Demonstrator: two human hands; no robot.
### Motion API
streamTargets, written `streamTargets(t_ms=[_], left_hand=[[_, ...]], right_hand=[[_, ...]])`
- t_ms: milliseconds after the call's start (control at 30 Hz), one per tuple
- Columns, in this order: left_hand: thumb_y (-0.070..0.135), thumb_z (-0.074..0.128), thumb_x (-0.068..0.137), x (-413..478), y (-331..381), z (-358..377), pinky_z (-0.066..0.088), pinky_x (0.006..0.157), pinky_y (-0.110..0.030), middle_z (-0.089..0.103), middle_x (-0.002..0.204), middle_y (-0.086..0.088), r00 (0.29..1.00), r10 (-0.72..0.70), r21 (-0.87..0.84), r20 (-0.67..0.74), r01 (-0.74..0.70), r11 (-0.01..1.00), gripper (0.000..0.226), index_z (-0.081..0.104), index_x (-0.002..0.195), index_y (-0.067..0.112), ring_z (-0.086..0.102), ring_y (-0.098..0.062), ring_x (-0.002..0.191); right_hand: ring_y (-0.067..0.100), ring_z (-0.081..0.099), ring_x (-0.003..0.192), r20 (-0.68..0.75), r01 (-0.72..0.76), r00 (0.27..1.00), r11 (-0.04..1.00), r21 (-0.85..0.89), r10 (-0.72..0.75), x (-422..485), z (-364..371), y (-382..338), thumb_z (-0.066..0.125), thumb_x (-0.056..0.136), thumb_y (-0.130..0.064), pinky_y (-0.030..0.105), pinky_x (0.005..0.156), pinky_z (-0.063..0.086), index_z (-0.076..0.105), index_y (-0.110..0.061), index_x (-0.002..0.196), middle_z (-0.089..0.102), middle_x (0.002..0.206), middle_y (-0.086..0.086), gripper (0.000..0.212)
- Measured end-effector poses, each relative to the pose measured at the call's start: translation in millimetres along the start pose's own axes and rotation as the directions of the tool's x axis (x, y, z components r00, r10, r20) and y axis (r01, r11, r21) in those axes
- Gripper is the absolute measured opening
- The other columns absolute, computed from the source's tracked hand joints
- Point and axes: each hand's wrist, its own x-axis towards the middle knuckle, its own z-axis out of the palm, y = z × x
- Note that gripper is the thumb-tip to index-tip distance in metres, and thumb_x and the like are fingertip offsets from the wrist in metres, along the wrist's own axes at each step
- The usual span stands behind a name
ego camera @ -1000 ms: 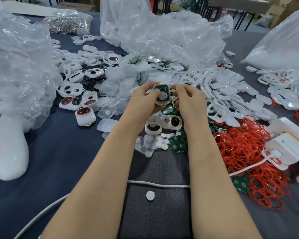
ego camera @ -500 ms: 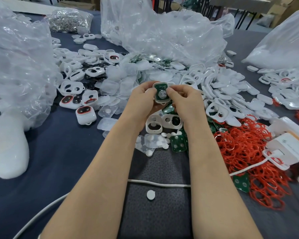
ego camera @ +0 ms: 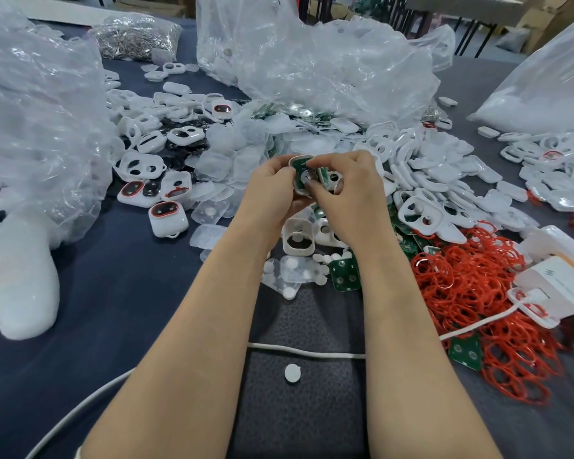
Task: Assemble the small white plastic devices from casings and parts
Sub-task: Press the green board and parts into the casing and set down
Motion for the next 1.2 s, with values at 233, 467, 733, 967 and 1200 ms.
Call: streamTargets(t_ms=[233, 467, 733, 967, 1200], left_hand=[[-0.005, 0.035, 0.095, 1.0, -0.4, -0.8, 0.053, 0.054, -0.019, 0.063, 0.093, -0.010, 1.000, -0.007, 0.034, -0.026, 0.008, 0.999, 0.029, 0.060, 0.101, 0.009, 0.062, -0.016, 0.074], [-0.005, 0.037, 0.094, 1.0, 0.5, -2.0, 0.052, 0.054, -0.019, 0.065, 0.088, -0.008, 1.000, -0.003, 0.022, -0.020, 0.004, 1.000, 0.030, 0.062, 0.101, 0.010, 0.063, -0.014, 0.069], [-0.007, 0.039, 0.092, 0.2, 1.4, -3.4, 0.053, 0.054, -0.020, 0.066, 0.082, -0.008, 1.000, -0.010, -0.020, -0.002, 0.010, 1.000, 0.029, 0.062, 0.091, 0.011, 0.065, -0.011, 0.061], [-0.003, 0.039, 0.094, 0.0, 1.0, -2.1, 0.056, 0.062, -0.023, 0.066, 0.087, -0.008, 1.000, 0.012, 0.015, -0.019, -0.012, 1.000, 0.027, 0.062, 0.103, 0.008, 0.064, -0.015, 0.072], [0.004, 0.058, 0.093, -0.9, -2.6, -5.7, 0.058, 0.067, -0.023, 0.067, 0.091, -0.008, 0.996, 0.066, 0.064, -0.059, -0.062, 0.996, 0.012, 0.059, 0.101, 0.014, 0.067, -0.014, 0.074]], right_hand=[[-0.005, 0.037, 0.068, 0.009, 0.013, 1.000, 1.000, -0.009, -0.013, -0.3, 2.6, 1.5, 0.069, 0.086, -0.022, 0.015, 0.076, 0.037, 0.067, -0.024, 0.109, 0.044, 0.105, -0.002, 0.023], [-0.002, 0.040, 0.068, -0.013, 0.052, 0.999, 0.999, 0.000, -0.052, 0.5, 8.3, 3.0, 0.066, 0.089, -0.021, 0.019, 0.075, 0.041, 0.067, -0.018, 0.109, 0.047, 0.103, -0.001, 0.021], [-0.002, 0.042, 0.072, -0.020, 0.064, 0.998, 0.998, 0.018, -0.064, 0.7, 9.7, 3.7, 0.064, 0.090, -0.019, 0.009, 0.071, 0.035, 0.067, -0.014, 0.107, 0.047, 0.102, 0.000, 0.018], [-0.004, 0.041, 0.070, -0.046, 0.043, 0.998, 0.998, 0.041, -0.042, 0.2, 11.9, 3.0, 0.064, 0.090, -0.021, 0.012, 0.072, 0.036, 0.067, -0.014, 0.108, 0.047, 0.101, 0.000, 0.019], [-0.002, 0.052, 0.077, -0.033, -0.046, 0.998, 0.982, 0.181, 0.053, 0.2, 12.9, 0.6, 0.056, 0.091, -0.012, 0.013, 0.077, 0.045, 0.069, -0.020, 0.100, 0.055, 0.108, 0.003, 0.017]])
